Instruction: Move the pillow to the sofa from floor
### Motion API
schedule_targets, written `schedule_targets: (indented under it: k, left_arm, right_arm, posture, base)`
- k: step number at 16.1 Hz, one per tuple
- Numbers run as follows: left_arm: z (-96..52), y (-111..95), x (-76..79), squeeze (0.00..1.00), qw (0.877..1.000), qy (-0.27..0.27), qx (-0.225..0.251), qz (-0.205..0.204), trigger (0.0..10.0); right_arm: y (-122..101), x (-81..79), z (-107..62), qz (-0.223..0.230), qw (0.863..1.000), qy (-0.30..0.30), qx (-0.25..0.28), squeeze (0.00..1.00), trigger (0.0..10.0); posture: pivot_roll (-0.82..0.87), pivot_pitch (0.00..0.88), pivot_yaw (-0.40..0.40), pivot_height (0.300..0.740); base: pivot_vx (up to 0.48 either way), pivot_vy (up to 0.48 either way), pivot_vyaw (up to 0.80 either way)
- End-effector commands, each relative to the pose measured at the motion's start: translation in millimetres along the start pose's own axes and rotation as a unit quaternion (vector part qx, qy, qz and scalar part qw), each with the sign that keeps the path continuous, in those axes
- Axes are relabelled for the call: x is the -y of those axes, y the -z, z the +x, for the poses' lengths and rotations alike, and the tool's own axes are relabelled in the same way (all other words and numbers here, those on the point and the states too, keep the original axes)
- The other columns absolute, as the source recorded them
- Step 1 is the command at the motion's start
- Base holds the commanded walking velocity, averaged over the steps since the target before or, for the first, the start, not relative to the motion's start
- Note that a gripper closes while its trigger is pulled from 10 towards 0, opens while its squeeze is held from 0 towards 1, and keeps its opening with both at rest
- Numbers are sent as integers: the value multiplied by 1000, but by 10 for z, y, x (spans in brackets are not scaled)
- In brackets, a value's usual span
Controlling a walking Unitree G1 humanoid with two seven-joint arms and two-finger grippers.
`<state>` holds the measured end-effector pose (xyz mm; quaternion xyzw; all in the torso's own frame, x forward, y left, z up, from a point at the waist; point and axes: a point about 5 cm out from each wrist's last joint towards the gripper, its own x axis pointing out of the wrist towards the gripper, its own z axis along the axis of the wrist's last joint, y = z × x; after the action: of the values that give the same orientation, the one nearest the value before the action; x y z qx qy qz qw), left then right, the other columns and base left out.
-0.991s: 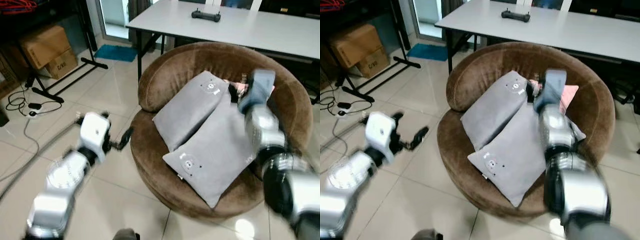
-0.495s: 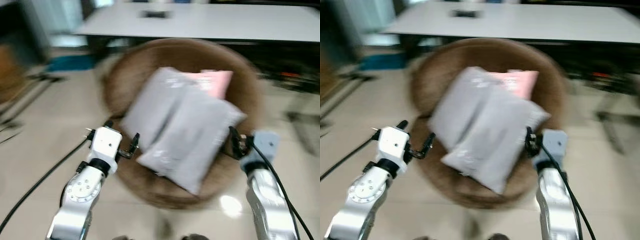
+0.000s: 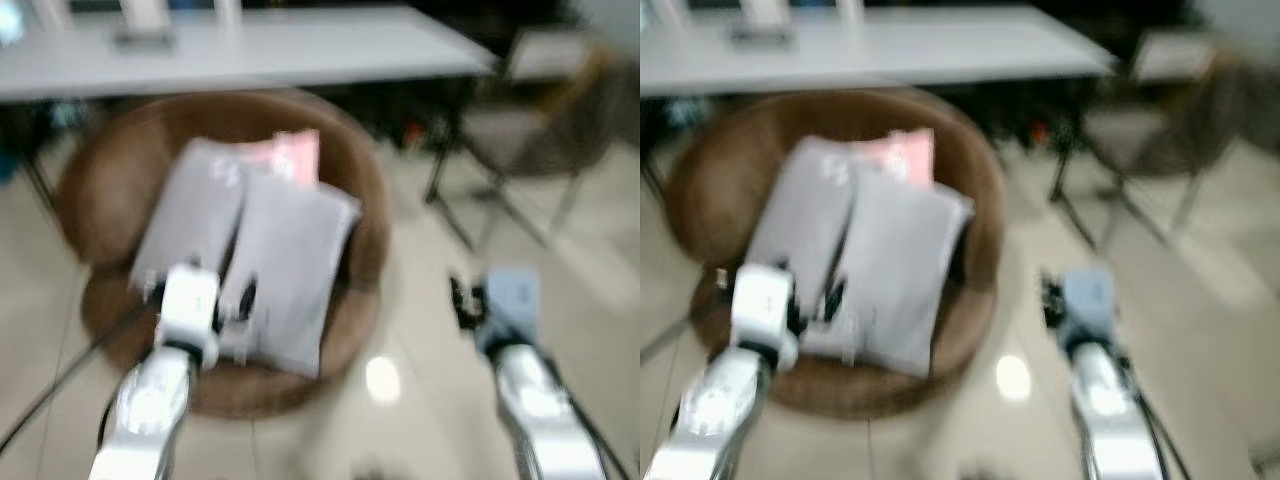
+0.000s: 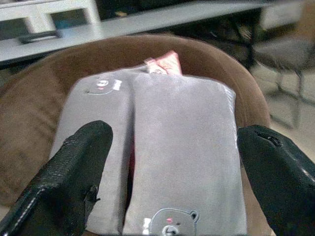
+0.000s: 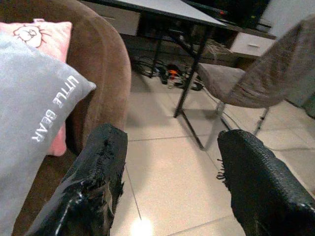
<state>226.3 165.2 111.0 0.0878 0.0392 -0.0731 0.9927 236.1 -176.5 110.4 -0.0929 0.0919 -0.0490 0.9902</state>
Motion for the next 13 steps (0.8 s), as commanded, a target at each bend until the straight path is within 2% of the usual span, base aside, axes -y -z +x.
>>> schedule_targets:
  k: [1, 3, 4, 7, 9, 13]
  left_arm:
    - [15, 8, 32, 0, 1000, 4, -7, -7, 10000]
    - [56, -4, 68, 0, 1000, 9, 2, 1, 10000]
    - [159, -33, 9, 0, 1000, -3, 13, 5, 10000]
    - [249, -68, 2, 0, 1000, 5, 22, -3, 10000]
    - [272, -86, 69, 0, 999, 27, 29, -3, 10000]
    - [278, -86, 108, 0, 999, 40, 32, -15, 10000]
  right_arm:
    - [-21, 18, 3, 6, 1000, 8, -6, 0, 10000]
    - [34, 58, -8, 1, 999, 27, -22, 0, 10000]
    - [34, 79, -20, 10, 998, 47, -30, 0, 10000]
    - [-2, 107, -43, 6, 998, 47, -29, 0, 10000]
    - [9, 170, -39, 12, 997, 66, -34, 0, 10000]
    - [-10, 119, -47, 11, 998, 52, -36, 0, 10000]
  posture:
    - [19, 0, -4, 740]
    - [0, 0, 31, 740]
    - [-10, 0, 38, 740]
    - [-42, 0, 61, 740]
    - [-40, 0, 61, 740]
    - [-38, 0, 51, 740]
  base:
    - [0, 0, -800]
    - [0, 0, 0]
    - [0, 0, 0]
    - [0, 0, -800]
    - [0, 0, -800]
    - [282, 0, 0]
